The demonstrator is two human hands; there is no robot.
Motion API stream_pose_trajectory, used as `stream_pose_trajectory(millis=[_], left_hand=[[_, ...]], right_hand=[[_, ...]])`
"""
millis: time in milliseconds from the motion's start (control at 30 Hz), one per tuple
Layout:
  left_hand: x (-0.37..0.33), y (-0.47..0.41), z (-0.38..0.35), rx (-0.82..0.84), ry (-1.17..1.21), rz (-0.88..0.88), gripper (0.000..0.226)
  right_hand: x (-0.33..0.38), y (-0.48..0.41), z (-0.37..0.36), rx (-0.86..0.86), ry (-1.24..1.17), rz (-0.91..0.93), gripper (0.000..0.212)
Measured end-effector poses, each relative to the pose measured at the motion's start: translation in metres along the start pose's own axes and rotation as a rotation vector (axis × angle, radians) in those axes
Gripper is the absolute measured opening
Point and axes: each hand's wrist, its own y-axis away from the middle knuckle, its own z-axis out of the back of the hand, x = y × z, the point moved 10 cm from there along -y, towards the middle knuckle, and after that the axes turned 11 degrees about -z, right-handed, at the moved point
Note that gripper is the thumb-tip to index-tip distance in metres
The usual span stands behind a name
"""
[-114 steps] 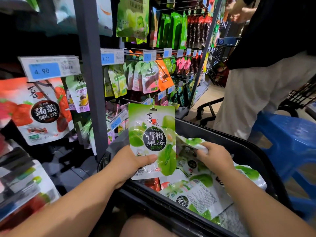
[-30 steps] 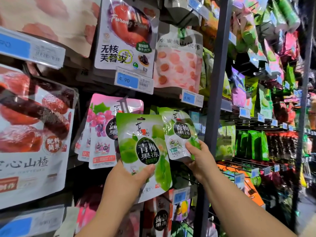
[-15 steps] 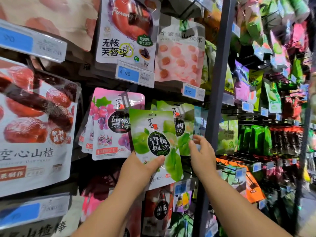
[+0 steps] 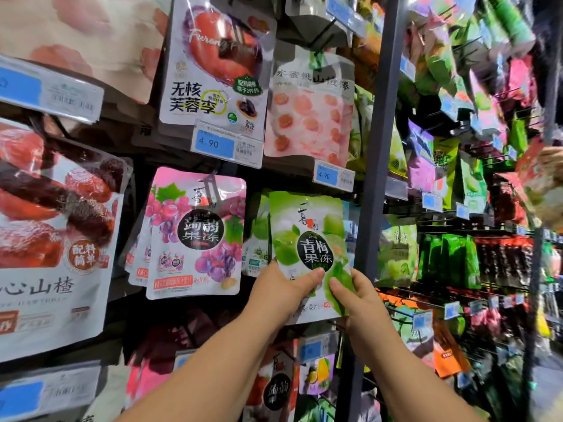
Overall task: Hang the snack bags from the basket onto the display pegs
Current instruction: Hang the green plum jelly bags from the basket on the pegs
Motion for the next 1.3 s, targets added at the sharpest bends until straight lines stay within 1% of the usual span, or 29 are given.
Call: stream_pose_trajectory(millis=[67, 200, 333, 367, 433, 500, 567, 600, 633, 733, 767, 967, 1000, 1100, 1133, 1233, 1300], left_hand=[[-0.001, -0.006, -0.004, -0.020, -0.017, 0.002, 0.035], [-0.009, -0.017, -0.008, -0.032, -0.084, -0.050, 0.032], [-0.015, -0.024, -0.010, -0.028, -0.109, -0.077, 0.031], [-0.016, -0.026, -0.010, -0.030, -0.108, -0.082, 0.034], [-0.019, -0.030, -0.011, -0.031, -0.102, -0.085, 0.044], [-0.023, -0.032, -0.013, -0.015, -0.114, -0.098, 0.059], [-0.025, -0.035, -0.015, 0.000, -0.131, -0.103, 0.077], [-0.025, -0.036, -0.014, -0.001, -0.133, -0.103, 0.082], [-0.024, -0.037, -0.014, -0.001, -0.133, -0.099, 0.085], [-0.017, -0.040, -0.013, -0.015, -0.122, -0.084, 0.092], [-0.016, -0.040, -0.012, -0.022, -0.123, -0.085, 0.095], [-0.020, -0.041, -0.011, -0.025, -0.099, -0.151, 0.097], [-0.022, -0.040, -0.011, -0.022, -0.102, -0.164, 0.096], [-0.024, -0.038, -0.012, -0.023, -0.123, -0.194, 0.096], [-0.024, -0.038, -0.012, -0.027, -0.129, -0.199, 0.096], [-0.022, -0.039, -0.012, -0.044, -0.124, -0.202, 0.098], [-0.023, -0.039, -0.012, -0.052, -0.110, -0.207, 0.098]], right_hand=[[0.001, -0.003, 0.007, -0.041, -0.041, 0.013, 0.045], [0.004, -0.015, 0.016, -0.094, -0.039, 0.032, 0.030], [0.009, -0.028, 0.018, -0.093, -0.034, 0.063, 0.029], [0.010, -0.031, 0.018, -0.091, -0.033, 0.068, 0.033], [0.011, -0.037, 0.020, -0.099, -0.031, 0.076, 0.052], [0.013, -0.040, 0.021, -0.110, -0.029, 0.091, 0.070], [0.012, -0.043, 0.021, -0.101, -0.024, 0.092, 0.080], [0.013, -0.044, 0.020, -0.094, -0.016, 0.094, 0.082], [0.013, -0.045, 0.018, -0.086, -0.014, 0.095, 0.079], [0.013, -0.049, 0.016, -0.070, -0.019, 0.089, 0.057], [0.014, -0.049, 0.015, -0.075, -0.013, 0.087, 0.054], [0.021, -0.046, 0.015, -0.108, 0.001, 0.155, 0.055], [0.021, -0.045, 0.015, -0.102, -0.015, 0.167, 0.057], [0.022, -0.041, 0.015, -0.081, -0.057, 0.188, 0.075], [0.022, -0.041, 0.015, -0.081, -0.068, 0.196, 0.074], [0.022, -0.040, 0.018, -0.081, -0.080, 0.194, 0.061], [0.021, -0.040, 0.019, -0.075, -0.082, 0.180, 0.061]])
